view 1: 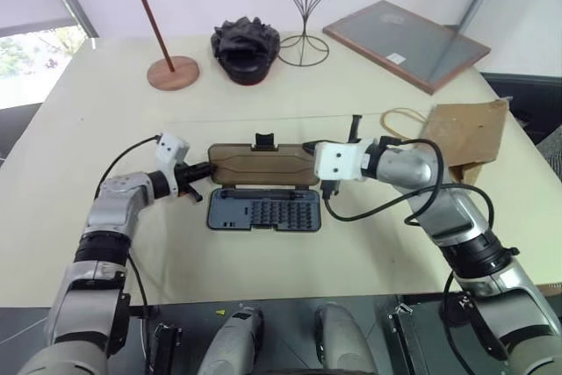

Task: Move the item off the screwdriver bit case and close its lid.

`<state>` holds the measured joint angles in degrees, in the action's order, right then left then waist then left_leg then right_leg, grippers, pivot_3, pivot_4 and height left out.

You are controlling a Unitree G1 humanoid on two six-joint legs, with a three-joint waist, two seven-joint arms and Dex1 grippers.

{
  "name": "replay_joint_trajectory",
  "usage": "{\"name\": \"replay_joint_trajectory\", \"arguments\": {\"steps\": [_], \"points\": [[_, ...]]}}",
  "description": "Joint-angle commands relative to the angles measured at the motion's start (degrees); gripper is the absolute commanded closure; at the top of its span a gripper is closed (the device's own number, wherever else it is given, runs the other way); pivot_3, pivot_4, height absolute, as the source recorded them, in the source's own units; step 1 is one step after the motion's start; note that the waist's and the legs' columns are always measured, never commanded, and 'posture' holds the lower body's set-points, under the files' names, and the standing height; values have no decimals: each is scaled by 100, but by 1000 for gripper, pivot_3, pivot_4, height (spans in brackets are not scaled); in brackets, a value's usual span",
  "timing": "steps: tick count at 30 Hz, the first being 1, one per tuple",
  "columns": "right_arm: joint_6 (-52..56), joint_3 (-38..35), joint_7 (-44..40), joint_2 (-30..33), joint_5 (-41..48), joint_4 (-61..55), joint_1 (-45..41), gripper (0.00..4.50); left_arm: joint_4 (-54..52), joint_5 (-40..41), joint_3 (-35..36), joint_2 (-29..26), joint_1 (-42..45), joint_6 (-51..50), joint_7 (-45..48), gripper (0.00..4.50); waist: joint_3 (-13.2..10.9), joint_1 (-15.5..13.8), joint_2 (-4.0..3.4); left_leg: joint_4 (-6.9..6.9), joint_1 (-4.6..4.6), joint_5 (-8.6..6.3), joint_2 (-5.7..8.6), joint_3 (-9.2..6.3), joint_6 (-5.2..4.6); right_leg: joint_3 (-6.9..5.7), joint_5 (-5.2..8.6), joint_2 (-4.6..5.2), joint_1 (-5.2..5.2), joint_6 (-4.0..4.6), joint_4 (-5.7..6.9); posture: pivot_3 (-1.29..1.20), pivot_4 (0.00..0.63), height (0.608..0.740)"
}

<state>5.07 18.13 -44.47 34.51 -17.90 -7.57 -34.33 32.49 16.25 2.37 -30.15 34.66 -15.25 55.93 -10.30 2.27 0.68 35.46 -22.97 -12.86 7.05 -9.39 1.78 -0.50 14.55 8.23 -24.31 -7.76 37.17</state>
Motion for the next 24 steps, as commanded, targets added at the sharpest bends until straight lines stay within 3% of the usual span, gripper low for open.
{"name": "replay_joint_trajectory", "arguments": {"steps": [1,15,18,24], "points": [[17,-80,-14,-22,0,-333,-7,4482,-226,44,30,6,185,85,132,4500,0,15,0,1,0,1,0,1,2,0,0,0,0,0,0,0,150,740],[104,48,-187,-73,-54,-316,142,4482,-924,159,-56,132,78,-171,358,4500,1,4,2,27,-12,2,0,0,3,0,-4,-1,0,-6,3,0,150,740],[111,39,-142,-124,-87,-230,86,3508,-1006,173,-59,150,53,-218,361,4500,1,3,2,29,-12,0,1,0,0,0,-4,-1,0,-6,3,0,150,740],[408,-176,-308,-35,32,-244,-81,438,-1112,184,-42,148,-28,-251,369,4500,1,-5,2,39,-17,0,1,0,1,0,-5,-1,1,-8,3,0,150,740]]}}
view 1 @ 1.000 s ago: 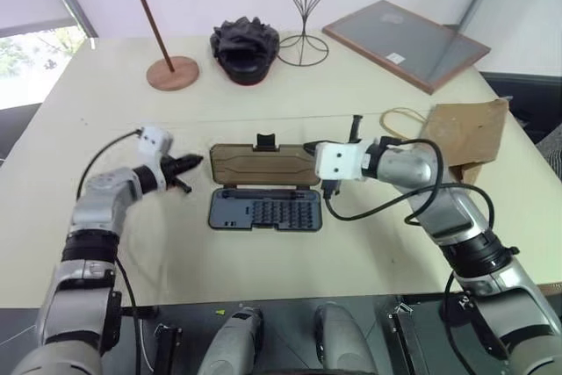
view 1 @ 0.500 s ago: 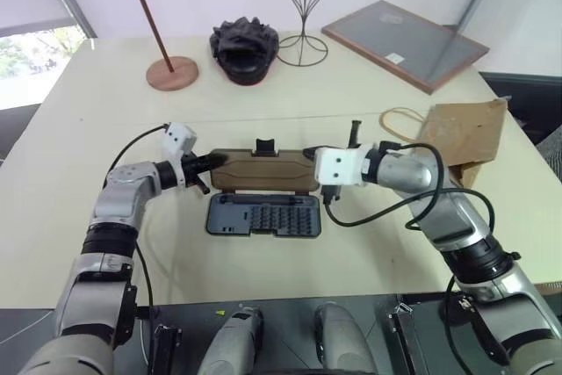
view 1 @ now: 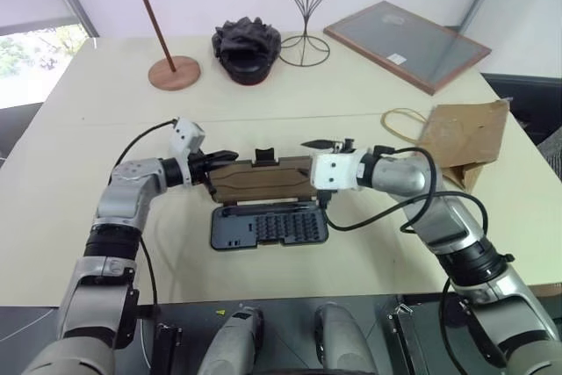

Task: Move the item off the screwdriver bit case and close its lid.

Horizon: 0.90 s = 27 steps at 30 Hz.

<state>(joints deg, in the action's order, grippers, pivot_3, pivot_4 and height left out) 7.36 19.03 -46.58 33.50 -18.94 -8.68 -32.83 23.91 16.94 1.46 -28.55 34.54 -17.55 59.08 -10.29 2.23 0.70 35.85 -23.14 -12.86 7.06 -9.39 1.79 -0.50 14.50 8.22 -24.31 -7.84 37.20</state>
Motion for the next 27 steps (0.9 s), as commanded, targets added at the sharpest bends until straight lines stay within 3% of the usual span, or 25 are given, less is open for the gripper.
{"name": "replay_joint_trajectory", "arguments": {"steps": [1,9,15,27], "points": [[381,-375,-210,101,274,-183,-266,25,-282,119,49,-13,-34,-30,56,4500,0,1,0,2,-1,-1,0,0,-1,0,0,0,0,0,0,0,150,740],[1991,-1351,-1631,1102,1877,-1090,51,25,-817,282,71,-191,-247,-407,285,4500,0,-55,0,15,-13,-10,1,-2,-18,-2,-4,0,-1,-4,-4,0,150,740],[2064,-1567,-1508,1541,2016,-1113,464,25,-1765,754,134,-817,-597,-1218,772,4500,-1,-18,-1,16,-13,-16,-1,0,-26,-1,-5,0,-2,-3,-2,0,150,740],[2162,-1648,-1329,1650,2258,-1024,564,25,-3807,2216,512,-1968,-1318,-2916,1134,4500,-2,-11,-1,15,-14,-20,-2,0,-34,1,-4,1,-3,-3,-4,0,150,740]]}}
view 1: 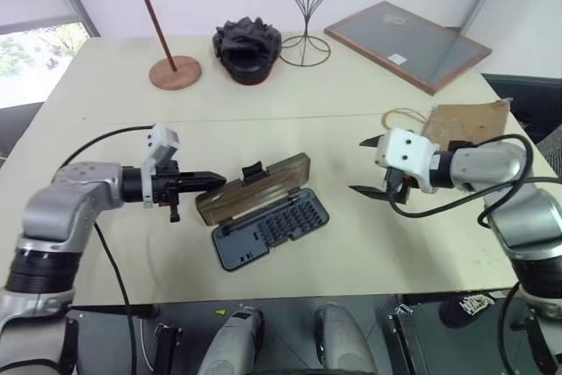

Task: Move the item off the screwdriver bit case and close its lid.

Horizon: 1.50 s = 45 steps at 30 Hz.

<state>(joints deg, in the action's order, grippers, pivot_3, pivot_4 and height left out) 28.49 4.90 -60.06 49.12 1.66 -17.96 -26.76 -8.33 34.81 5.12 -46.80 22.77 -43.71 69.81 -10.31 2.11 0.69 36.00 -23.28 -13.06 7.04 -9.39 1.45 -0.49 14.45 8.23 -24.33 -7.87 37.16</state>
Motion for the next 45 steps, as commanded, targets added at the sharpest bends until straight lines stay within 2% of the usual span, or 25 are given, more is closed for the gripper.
{"name": "replay_joint_trajectory", "arguments": {"steps": [1,6,11,20,24,29,35,40,45], "points": [[84,-254,12,86,251,-102,-59,25,-729,533,158,-172,-201,-386,49,4500,0,-5,0,0,0,0,0,0,0,0,0,0,0,0,0,0,150,740],[394,-373,-15,85,611,-170,-146,25,-1285,861,37,-186,-471,-639,-28,4500,-1,-21,0,0,0,-1,0,2,-1,1,0,1,0,1,-1,0,150,740],[609,-421,36,79,900,-258,-269,25,-1330,808,-106,-154,-604,-541,-48,4500,-1,-34,0,0,0,-1,-1,4,-2,2,1,1,0,1,-2,0,150,740],[734,-364,192,77,1061,-410,-196,25,-766,1380,517,178,473,-807,-875,4500,-2,-157,1,6,-6,-4,-1,6,-7,2,0,2,0,0,-8,0,150,740],[717,-307,272,36,1073,-405,-210,25,-328,1277,751,352,826,-757,-1426,4500,-2,-127,2,7,-5,-4,-1,6,-7,1,0,1,0,0,-7,0,150,740],[685,-234,367,-33,1054,-354,-270,25,25,565,560,397,411,-112,-1706,4500,-1,-111,1,6,-2,-4,-3,12,-6,5,0,-1,-3,0,-5,0,150,740],[668,-198,398,-29,1046,-298,-330,25,-78,187,75,637,-166,367,-1558,4500,-2,-164,2,8,-5,-4,0,13,-7,6,-1,2,-2,1,-8,0,150,740],[696,-210,407,4,1049,-294,-345,25,-423,267,-125,824,-278,343,-1544,4500,-2,-154,3,8,-7,-5,-1,12,-8,5,-1,2,-2,0,-10,0,150,740],[742,-276,431,55,1060,-332,-289,25,-994,425,-213,706,-598,135,-1421,4500,-2,-129,2,6,-6,-5,-2,14,-8,6,-1,2,-3,0,-9,0,150,740]]}}
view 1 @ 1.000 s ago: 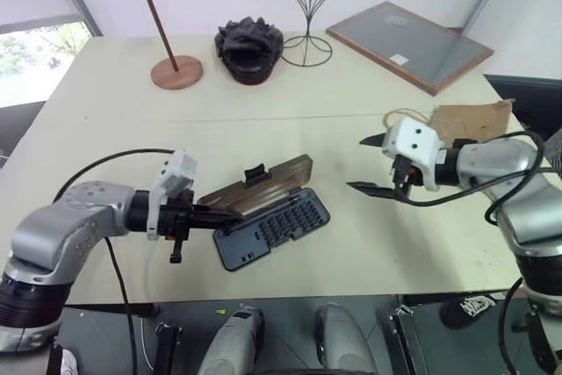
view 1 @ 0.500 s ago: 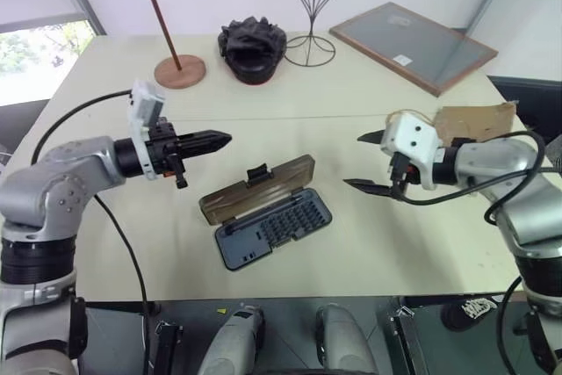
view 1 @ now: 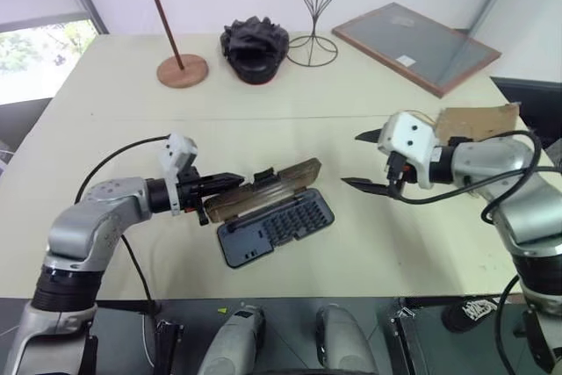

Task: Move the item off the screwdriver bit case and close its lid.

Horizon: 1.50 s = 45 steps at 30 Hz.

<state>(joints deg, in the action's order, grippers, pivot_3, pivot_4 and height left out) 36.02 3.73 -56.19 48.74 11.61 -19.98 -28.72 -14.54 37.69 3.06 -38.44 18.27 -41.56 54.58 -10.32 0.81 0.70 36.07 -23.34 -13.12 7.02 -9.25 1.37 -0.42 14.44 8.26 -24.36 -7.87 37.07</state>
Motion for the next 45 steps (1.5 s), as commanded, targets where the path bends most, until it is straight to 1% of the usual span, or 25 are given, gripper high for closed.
{"name": "replay_joint_trajectory", "arguments": {"steps": [1,7,13,17,18,22,24,26,29,32,33,36,39,43,45], "points": [[-7,-173,57,105,60,-127,-84,25,-457,159,-11,-175,-214,-112,139,4500,0,-2,0,-1,0,0,0,0,0,0,0,0,0,0,0,0,150,740],[-10,-207,132,140,41,-79,-72,25,-854,369,-15,-504,-495,-378,370,4500,0,-19,0,0,-1,0,0,0,0,0,0,0,0,0,0,0,150,740],[145,-304,151,115,202,-133,-116,25,-1025,290,-240,-759,-851,-361,598,4500,-1,-10,-1,-2,0,-1,0,3,-2,2,1,0,-1,1,-1,0,150,740],[605,-498,146,43,648,-388,-65,25,-728,438,-32,-598,-415,-438,373,4500,-1,-51,0,-1,-2,-1,-1,1,-2,1,1,0,0,1,-1,0,150,740],[758,-507,188,-15,766,-487,-30,25,-536,401,-11,-545,-189,-416,322,4500,-1,-54,0,0,-2,-1,-1,1,-3,1,1,0,0,1,-2,0,150,740],[1751,-683,577,-525,1515,-809,62,25,107,209,-127,-473,533,-246,429,4500,-1,-30,1,1,-2,-2,0,0,-3,0,0,-1,1,0,-1,0,150,740],[2825,-917,956,-1051,2155,-904,60,534,577,-41,-360,-413,973,-28,618,4500,0,-10,2,2,-2,-2,0,2,-3,1,0,0,0,0,-2,0,150,740],[3514,-1029,1094,-1283,2645,-1130,182,1261,982,-264,-581,-320,1311,165,803,4500,0,-24,1,1,-1,-1,-1,-1,-3,0,-1,-3,-1,1,0,0,150,740],[4499,-1193,1299,-1529,3241,-1416,372,2855,1588,-593,-898,-140,1686,466,1081,4500,0,-26,1,2,-2,-2,2,-1,-4,0,-1,-1,1,1,-1,0,150,740],[5317,-1368,1495,-1838,3736,-1689,616,4306,2187,-1035,-1274,29,1857,909,1385,4500,0,-23,1,3,-3,-3,3,-1,-5,0,-4,0,0,-3,-2,0,150,740],[5514,-1412,1566,-1952,3955,-1767,747,4418,2398,-1185,-1411,113,1905,1056,1470,4500,1,-24,2,4,-3,-3,2,-1,-5,0,-4,-1,0,-3,-1,0,150,740],[5648,-1457,1873,-2088,4576,-1951,1060,4418,2714,-1518,-1642,249,1937,1419,1696,4500,1,-10,2,4,-2,-3,2,-1,-6,1,-4,-1,-1,-3,1,0,150,740],[5648,-1282,2229,-2119,5004,-2087,1374,4418,2977,-1737,-1773,428,1978,1630,1789,4500,1,-9,2,4,-2,-3,1,-1,-6,1,-4,-1,-1,-4,1,0,150,740],[5648,-793,2974,-2369,4989,-1880,1576,4418,3414,-2086,-1887,666,2072,1980,1804,4500,2,-8,3,5,-2,-3,1,-1,-6,0,-5,-1,0,-5,0,0,150,740],[5648,-629,3460,-2747,4923,-1693,1530,4418,3652,-2210,-1865,774,2177,2101,1789,4500,3,-7,4,5,-2,-3,1,-2,-6,0,-5,-1,0,-6,2,0,150,740]]}}
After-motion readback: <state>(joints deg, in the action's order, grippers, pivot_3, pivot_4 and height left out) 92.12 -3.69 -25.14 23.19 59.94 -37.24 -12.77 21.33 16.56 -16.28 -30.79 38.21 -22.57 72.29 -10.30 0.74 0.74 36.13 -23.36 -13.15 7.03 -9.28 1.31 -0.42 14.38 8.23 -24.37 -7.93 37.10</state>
